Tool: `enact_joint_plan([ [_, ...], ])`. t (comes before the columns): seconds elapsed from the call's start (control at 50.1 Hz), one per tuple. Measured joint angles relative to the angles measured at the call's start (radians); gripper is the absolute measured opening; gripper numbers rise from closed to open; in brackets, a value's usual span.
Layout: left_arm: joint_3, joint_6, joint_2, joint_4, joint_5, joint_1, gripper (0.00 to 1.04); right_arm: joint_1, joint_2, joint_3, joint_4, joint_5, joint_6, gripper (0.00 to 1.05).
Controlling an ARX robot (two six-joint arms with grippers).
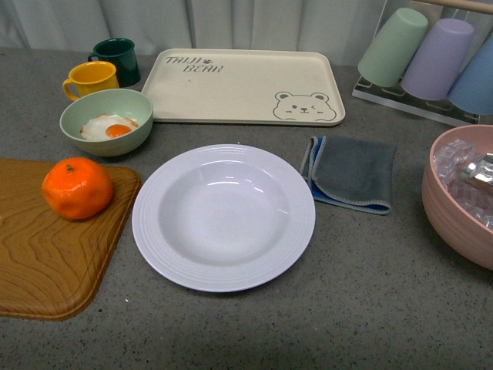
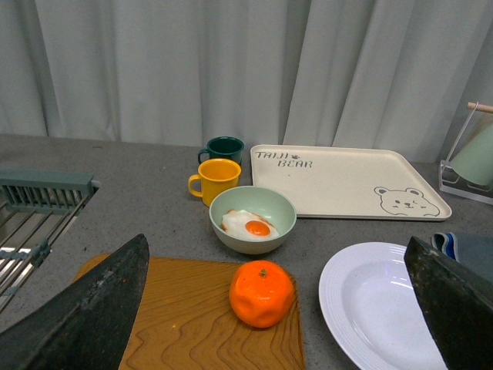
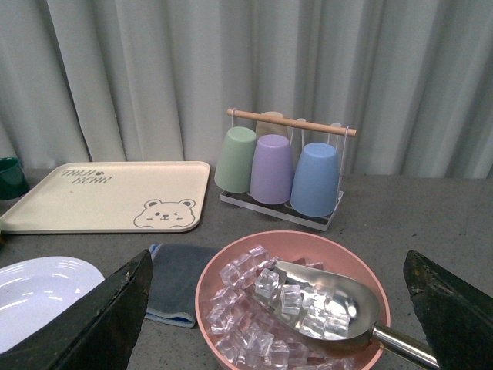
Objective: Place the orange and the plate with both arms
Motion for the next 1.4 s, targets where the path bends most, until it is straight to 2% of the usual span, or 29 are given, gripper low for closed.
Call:
enact_joint_plan([
  [0.28,0.001,0.000,0.002,-0.002,-0.006,0.000,0.98,0.000,0.000,0.000,0.000,0.000,0.000,0.95],
  [0.34,0.053,-0.064,0.085,-0.150,-0.109,-0.026,0.98,0.000,0.000,0.000,0.000,0.000,0.000,0.95],
  [0.38,0.077,-0.089,0.187,-0.195,-0.119,-0.015,0.98,0.000,0.000,0.000,0.000,0.000,0.000,0.95],
  [0.459,0.092,-0.119,0.343,-0.122,-0.104,0.007,0.98,0.000,0.000,0.000,0.000,0.000,0.000,0.95],
  [0.619,0.166,-0.145,0.634,0.076,-0.108,-0.005,0.98,0.000,0.000,0.000,0.000,0.000,0.000,0.95],
  [0.699,0.260,-0.133,0.929,0.243,-0.110,-0.028,0.98,0.000,0.000,0.000,0.000,0.000,0.000,0.95],
  [0.799,0.386,-0.109,1.235,0.309,-0.137,-0.076,0.98,0.000,0.000,0.000,0.000,0.000,0.000,0.95],
  [0.879,0.481,-0.117,1.428,0.333,-0.133,-0.089,0.98,0.000,0.000,0.000,0.000,0.000,0.000,0.95],
  [0.999,0.558,-0.137,1.563,0.324,-0.121,-0.092,0.98,0.000,0.000,0.000,0.000,0.000,0.000,0.95],
  [1.159,0.628,-0.101,1.685,0.332,-0.148,-0.098,0.98,0.000,0.000,0.000,0.000,0.000,0.000,0.95],
  [1.398,0.712,-0.107,1.775,0.240,-0.090,-0.097,0.98,0.000,0.000,0.000,0.000,0.000,0.000,0.95],
])
